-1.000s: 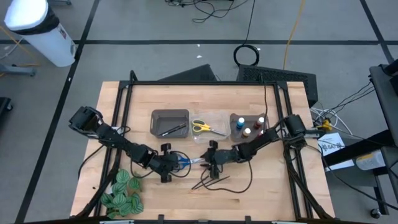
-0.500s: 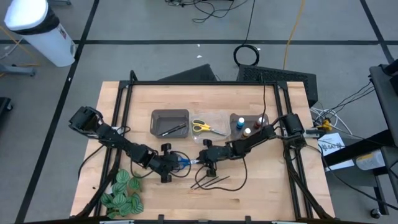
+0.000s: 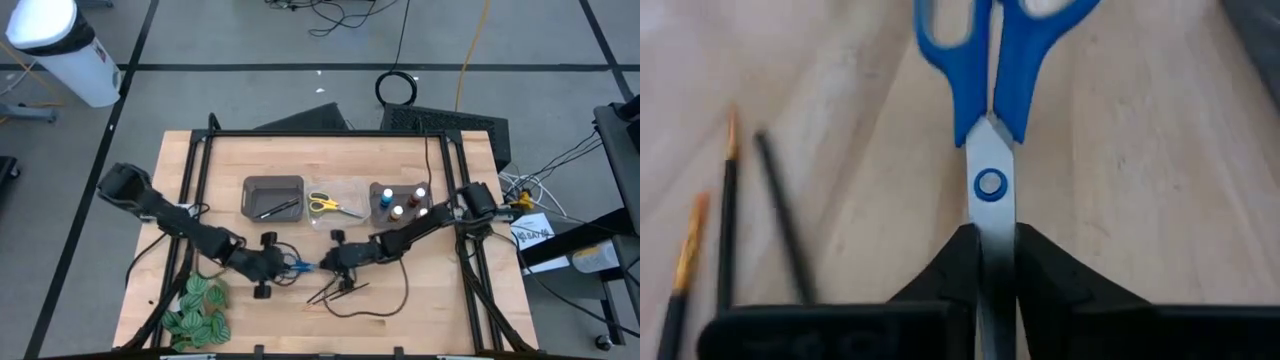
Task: Pick & Place Paint Supplies
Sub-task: Put the blue scissors into the transparent bin
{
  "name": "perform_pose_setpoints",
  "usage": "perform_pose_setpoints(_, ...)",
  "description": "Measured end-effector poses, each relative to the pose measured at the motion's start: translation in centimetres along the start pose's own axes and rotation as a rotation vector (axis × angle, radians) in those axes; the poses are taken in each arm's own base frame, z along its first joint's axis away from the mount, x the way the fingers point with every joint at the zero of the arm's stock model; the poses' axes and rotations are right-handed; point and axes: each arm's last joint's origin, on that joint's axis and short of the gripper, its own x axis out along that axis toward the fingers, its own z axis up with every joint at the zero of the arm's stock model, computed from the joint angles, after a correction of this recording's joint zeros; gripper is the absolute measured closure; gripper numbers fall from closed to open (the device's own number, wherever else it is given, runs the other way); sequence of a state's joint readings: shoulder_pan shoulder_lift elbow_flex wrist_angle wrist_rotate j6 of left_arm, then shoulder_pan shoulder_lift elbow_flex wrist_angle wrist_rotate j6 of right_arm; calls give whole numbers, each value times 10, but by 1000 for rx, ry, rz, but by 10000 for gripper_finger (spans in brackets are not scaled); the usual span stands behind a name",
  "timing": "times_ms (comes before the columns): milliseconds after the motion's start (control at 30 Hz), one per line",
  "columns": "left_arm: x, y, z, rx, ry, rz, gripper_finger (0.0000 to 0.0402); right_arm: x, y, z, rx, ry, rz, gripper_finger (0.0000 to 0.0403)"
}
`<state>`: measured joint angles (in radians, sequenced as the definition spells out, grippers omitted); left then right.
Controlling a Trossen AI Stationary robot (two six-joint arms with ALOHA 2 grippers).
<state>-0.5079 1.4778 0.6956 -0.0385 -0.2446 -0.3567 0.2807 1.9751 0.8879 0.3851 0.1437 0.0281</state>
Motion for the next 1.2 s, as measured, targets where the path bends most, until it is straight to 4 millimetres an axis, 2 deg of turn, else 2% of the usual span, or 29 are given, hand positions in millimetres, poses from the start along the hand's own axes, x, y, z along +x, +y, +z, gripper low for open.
perform_pose_setpoints(133, -23, -3, 16, -13, -102, -45, 335, -16, 7, 14, -40, -49, -40, 376)
perform_pose_setpoints(200, -32, -4, 20, -20, -145, -52, 340, -24, 10, 19, -57, -69, -53, 401)
perform_pose_setpoints(267, -37, -4, 24, -26, -173, -53, 345, -28, 13, 20, -75, -62, -73, 400)
perform_pose_setpoints(600, -41, -3, 24, -25, -177, -57, 370, -30, 18, 23, -98, -99, -114, 400)
perform_pose_setpoints(733, -41, -3, 24, -42, -176, -58, 366, -31, 18, 26, -94, -118, -114, 401)
perform_pose_setpoints(833, -41, -3, 24, -103, -175, -64, 342, -31, 18, 26, -93, -115, -116, 401)
perform_pose_setpoints(1000, -34, -2, 23, -138, -182, -4, 258, -32, 18, 28, -88, -135, -118, 401)
perform_pose_setpoints(1200, -14, 0, 17, -53, -134, 43, 171, -33, 18, 34, -76, -190, -117, 402)
